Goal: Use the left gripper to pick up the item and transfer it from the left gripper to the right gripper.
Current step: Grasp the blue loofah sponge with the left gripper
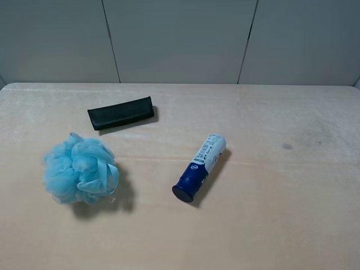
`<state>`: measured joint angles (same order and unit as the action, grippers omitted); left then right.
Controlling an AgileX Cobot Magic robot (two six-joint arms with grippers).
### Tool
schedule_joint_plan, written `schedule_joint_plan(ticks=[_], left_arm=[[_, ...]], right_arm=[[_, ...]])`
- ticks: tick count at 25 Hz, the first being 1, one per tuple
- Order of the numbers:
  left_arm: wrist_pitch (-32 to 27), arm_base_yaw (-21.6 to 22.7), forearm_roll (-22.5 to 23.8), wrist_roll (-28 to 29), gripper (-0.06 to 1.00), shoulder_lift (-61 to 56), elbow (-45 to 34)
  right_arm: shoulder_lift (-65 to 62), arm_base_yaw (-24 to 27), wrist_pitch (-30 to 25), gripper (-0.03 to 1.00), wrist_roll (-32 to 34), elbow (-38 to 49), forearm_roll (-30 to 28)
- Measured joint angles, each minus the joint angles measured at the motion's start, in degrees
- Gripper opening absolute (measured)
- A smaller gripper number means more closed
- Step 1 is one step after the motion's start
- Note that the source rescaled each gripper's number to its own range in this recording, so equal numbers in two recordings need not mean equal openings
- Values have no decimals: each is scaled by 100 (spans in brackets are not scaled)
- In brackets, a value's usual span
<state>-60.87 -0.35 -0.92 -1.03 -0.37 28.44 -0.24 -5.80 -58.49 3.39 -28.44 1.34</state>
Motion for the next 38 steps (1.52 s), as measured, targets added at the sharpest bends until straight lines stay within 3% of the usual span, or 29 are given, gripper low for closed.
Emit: schedule_joint_plan(ticks=[25,33,38], left_arm=[[-132,0,0,-58,92,203,204],[-566,0,0,-58,92,2635,1753],[-561,0,0,-127,92,4101,2235]], right_arm=[[0,0,5,100,0,0,0],[0,0,5,100,0,0,0],[0,0,5,100,0,0,0]])
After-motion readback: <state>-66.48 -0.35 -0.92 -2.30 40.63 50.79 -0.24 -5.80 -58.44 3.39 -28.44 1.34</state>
